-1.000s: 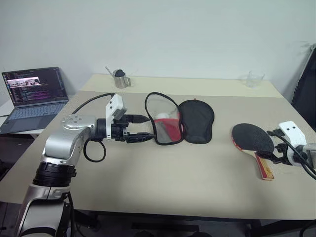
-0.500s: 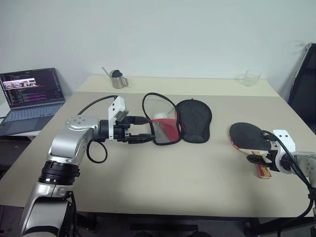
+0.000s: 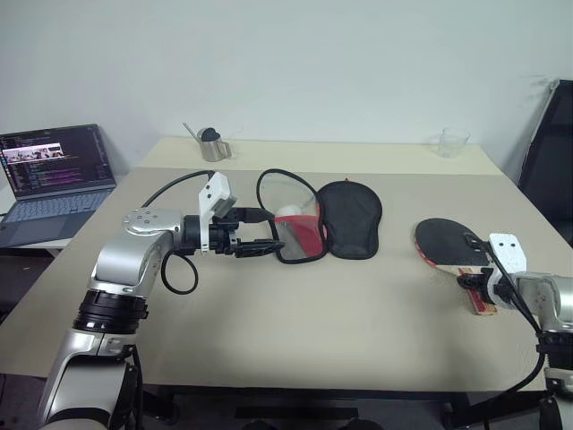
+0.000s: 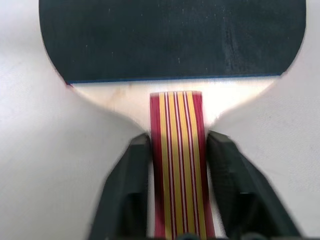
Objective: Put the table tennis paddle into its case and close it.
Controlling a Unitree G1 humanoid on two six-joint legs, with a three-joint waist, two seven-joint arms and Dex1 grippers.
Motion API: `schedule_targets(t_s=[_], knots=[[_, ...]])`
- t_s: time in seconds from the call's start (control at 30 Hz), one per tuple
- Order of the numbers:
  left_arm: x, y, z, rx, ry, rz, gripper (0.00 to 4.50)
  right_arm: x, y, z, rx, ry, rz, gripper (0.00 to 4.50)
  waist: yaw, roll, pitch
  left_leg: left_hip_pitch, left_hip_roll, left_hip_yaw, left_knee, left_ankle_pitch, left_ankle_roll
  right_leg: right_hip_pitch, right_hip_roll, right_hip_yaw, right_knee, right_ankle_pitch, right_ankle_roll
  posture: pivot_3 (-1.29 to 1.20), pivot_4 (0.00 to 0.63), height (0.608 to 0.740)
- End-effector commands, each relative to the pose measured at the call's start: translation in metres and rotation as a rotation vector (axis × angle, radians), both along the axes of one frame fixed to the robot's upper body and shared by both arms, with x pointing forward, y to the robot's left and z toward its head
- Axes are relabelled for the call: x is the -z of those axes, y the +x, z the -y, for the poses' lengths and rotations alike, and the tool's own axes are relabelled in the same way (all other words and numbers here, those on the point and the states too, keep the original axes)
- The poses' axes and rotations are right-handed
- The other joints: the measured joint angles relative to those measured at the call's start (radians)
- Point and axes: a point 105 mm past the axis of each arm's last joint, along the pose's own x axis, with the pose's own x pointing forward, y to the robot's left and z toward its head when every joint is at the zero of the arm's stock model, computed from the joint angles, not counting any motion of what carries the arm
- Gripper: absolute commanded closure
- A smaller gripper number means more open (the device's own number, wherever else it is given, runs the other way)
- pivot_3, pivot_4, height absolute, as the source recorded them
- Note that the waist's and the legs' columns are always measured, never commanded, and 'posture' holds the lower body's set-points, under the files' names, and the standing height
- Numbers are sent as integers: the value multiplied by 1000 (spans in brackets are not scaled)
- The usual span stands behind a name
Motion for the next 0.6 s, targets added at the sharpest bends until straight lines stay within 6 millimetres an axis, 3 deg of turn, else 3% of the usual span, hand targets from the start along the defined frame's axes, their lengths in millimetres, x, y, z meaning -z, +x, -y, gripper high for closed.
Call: schedule_targets(t_s=[0.03,0.17,0.37,0.53,0.6], knots=[[-11,-2,1,4,2,52,465,-8,6,2,15,-28,38,3406,-1,0,0,0,0,0,0,0,0,0,0,0,0,0,0,0,150,740],[-11,-1,0,-1,4,52,465,-25,13,-3,11,-11,94,3406,-8,0,0,0,0,0,0,0,0,0,0,0,0,0,0,0,150,740],[-8,-2,1,-5,2,43,465,-80,43,-18,43,3,304,3406,-25,1,0,-4,0,1,-1,0,0,-6,0,1,1,0,0,0,150,740],[-7,-1,4,0,-3,39,465,-120,79,-64,15,45,442,3406,-29,1,1,-5,0,1,-2,0,0,-8,1,1,1,0,-1,0,150,740],[-7,-1,5,1,-5,38,465,-127,92,-85,10,106,463,3406,-30,1,1,-6,1,1,-2,0,0,-8,1,1,2,0,-1,0,150,740]])
